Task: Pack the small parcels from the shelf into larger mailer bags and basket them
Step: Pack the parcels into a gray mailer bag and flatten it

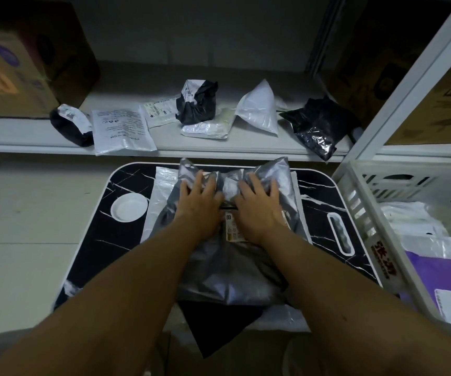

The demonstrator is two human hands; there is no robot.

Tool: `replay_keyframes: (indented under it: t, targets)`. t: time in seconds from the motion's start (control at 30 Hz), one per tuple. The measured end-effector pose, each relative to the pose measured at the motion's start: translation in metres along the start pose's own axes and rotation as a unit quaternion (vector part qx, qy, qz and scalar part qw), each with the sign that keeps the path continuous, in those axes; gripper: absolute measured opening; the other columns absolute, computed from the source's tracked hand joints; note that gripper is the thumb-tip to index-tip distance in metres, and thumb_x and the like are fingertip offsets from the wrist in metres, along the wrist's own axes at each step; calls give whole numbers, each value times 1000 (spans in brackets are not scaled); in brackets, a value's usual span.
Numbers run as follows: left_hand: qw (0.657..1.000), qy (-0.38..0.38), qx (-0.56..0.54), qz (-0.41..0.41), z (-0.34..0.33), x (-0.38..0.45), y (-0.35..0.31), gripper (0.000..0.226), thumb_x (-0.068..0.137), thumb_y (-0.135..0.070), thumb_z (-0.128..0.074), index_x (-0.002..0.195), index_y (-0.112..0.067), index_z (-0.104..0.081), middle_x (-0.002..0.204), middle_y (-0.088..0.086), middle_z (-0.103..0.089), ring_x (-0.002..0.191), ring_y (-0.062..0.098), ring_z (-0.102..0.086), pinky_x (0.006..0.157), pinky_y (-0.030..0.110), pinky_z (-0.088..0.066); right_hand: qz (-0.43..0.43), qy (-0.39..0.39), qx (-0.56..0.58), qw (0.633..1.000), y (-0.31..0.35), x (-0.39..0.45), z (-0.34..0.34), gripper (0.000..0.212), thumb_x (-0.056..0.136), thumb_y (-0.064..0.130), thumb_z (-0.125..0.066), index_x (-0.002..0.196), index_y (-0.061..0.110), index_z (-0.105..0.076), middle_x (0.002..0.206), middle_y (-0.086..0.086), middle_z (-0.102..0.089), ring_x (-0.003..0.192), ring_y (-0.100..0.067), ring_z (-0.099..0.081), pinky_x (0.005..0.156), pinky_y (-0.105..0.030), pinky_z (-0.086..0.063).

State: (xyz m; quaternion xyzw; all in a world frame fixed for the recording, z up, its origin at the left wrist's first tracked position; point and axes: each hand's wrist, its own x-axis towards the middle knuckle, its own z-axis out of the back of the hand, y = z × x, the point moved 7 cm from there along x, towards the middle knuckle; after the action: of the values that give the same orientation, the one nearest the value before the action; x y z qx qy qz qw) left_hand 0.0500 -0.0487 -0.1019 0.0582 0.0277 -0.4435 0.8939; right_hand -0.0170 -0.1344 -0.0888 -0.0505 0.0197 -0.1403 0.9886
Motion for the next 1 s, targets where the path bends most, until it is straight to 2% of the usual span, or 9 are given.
replay_keyframes:
  t: [0.13, 0.3, 0.4, 0.47, 0.5, 0.6, 0.67, 0.77, 1.0]
  targets:
    - [986, 113, -99, 79, -35, 0, 11, 68, 94, -67, -19, 150, -39, 6, 161, 2, 10, 146, 41, 5, 111, 68, -6, -57, 116, 90, 988, -12, 1, -34, 62, 100, 54, -27, 153, 25, -12, 163, -2, 3, 149, -30, 9, 116, -59, -1]
    - [981, 133, -83, 118, -41, 4, 14, 70, 87, -76, -14, 146, -50, 13, 160, 6, 17, 145, 42, 9, 107, 72, -5, -80, 139, 72, 984, -16, 6, -39, 65, 98, 60, -20, 153, 37, 4, 162, -15, 8, 147, -38, 10, 116, -59, -6]
    - [980, 113, -52, 154, -29, 5, 16, 73, 90, -73, -16, 152, -38, -3, 158, 18, -13, 142, 40, -19, 106, 63, -21, -103, 146, 45, 983, -19, 6, -36, 72, 94, 67, -20, 154, 31, -2, 157, -24, -10, 145, -42, -8, 111, -59, -17]
    - [989, 47, 3, 140, -6, 11, 13, 62, 94, -63, -28, 141, -24, -36, 127, 18, -52, 117, 32, -48, 97, 50, -37, -125, 100, 40, 986, -24, 11, -21, 75, 92, 69, -22, 151, 23, -21, 150, -21, -29, 140, -38, -23, 109, -58, -22]
    - [994, 1, 35, 104, 6, 16, 8, 50, 95, -56, -36, 131, -23, -47, 114, 14, -55, 107, 28, -50, 93, 44, -40, -126, 58, 31, 990, -25, 17, -11, 70, 93, 66, -24, 147, 21, -30, 146, -18, -35, 139, -36, -25, 110, -57, -21]
    - [997, -67, 19, 11, 8, 23, -4, 46, 99, -46, -34, 136, -21, -44, 137, 13, -40, 128, 30, -37, 106, 46, -32, -40, -18, 20, 999, -12, 30, 0, 53, 99, 51, -26, 145, 25, -34, 155, -7, -28, 147, -29, -12, 115, -60, -12]
    - [999, 0, -27, 17, -15, 25, 4, 60, 98, -55, -23, 151, -30, -14, 158, 9, -12, 145, 38, -8, 113, 59, -11, -13, 52, 58, 997, -10, 33, -19, 55, 100, 53, -22, 152, 36, -16, 163, -1, -9, 149, -32, 3, 114, -65, -4]
    - [987, 99, -70, 102, -42, 26, 29, 76, 86, -76, -12, 149, -41, 11, 161, 2, 12, 145, 41, 10, 108, 69, -2, -88, 147, 74, 982, -28, 32, -43, 65, 92, 72, -15, 150, 48, 0, 163, -3, 6, 146, -42, 12, 110, -70, 3]
    - [967, 120, -103, 199, -42, 26, 37, 92, 76, -87, -7, 150, -36, 12, 159, 13, 16, 146, 35, 11, 106, 71, -3, -212, 174, 116, 955, -44, 28, -43, 93, 74, 91, -20, 152, 44, -2, 160, -20, 3, 143, -50, 3, 111, -69, -4]
